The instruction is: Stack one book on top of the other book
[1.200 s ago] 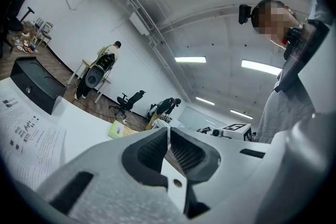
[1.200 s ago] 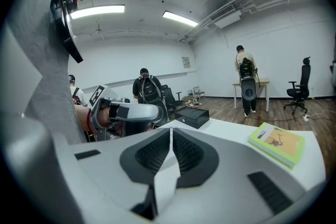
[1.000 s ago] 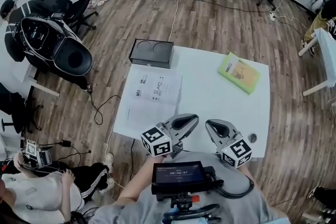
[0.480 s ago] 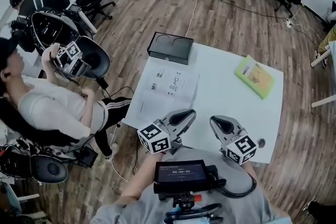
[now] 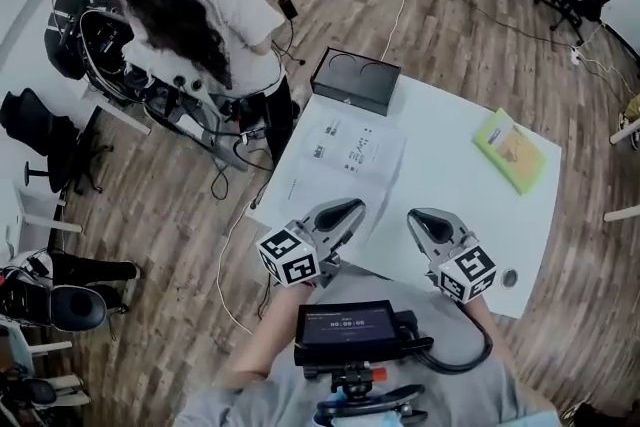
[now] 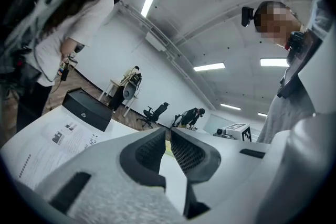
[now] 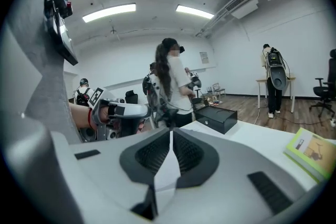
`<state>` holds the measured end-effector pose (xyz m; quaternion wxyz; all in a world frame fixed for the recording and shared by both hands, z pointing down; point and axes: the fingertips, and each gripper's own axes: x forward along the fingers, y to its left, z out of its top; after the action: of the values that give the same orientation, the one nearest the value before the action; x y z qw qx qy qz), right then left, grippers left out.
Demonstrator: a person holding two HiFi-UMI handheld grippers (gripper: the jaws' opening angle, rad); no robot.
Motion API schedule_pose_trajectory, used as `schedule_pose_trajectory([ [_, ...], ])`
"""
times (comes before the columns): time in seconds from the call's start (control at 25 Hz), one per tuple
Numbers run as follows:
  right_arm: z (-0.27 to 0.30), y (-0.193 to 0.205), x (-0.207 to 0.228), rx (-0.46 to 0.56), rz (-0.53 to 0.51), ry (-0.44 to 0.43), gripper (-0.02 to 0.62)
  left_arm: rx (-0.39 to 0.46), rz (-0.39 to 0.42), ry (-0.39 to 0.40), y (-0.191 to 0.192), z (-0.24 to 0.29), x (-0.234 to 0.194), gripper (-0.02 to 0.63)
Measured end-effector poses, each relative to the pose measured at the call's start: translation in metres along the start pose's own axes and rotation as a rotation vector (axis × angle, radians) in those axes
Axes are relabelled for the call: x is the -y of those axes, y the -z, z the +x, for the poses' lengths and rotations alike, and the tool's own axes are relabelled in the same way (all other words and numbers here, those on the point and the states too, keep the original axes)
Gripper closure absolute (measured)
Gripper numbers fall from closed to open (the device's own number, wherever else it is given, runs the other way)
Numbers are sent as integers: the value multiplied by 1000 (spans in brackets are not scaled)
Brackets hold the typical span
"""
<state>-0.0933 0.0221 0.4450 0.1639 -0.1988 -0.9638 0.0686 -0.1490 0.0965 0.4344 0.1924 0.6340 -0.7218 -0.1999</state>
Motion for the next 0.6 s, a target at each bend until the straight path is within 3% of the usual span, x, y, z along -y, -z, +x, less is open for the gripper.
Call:
schedule_pose_trajectory([
  [0.32, 19, 10, -8, -10, 61, -96, 563, -13, -16, -84, 7, -40, -30, 578],
  [0.6, 40, 30, -4, -56, 105, -109, 560, -61, -42, -142, 17, -59, -65, 577],
])
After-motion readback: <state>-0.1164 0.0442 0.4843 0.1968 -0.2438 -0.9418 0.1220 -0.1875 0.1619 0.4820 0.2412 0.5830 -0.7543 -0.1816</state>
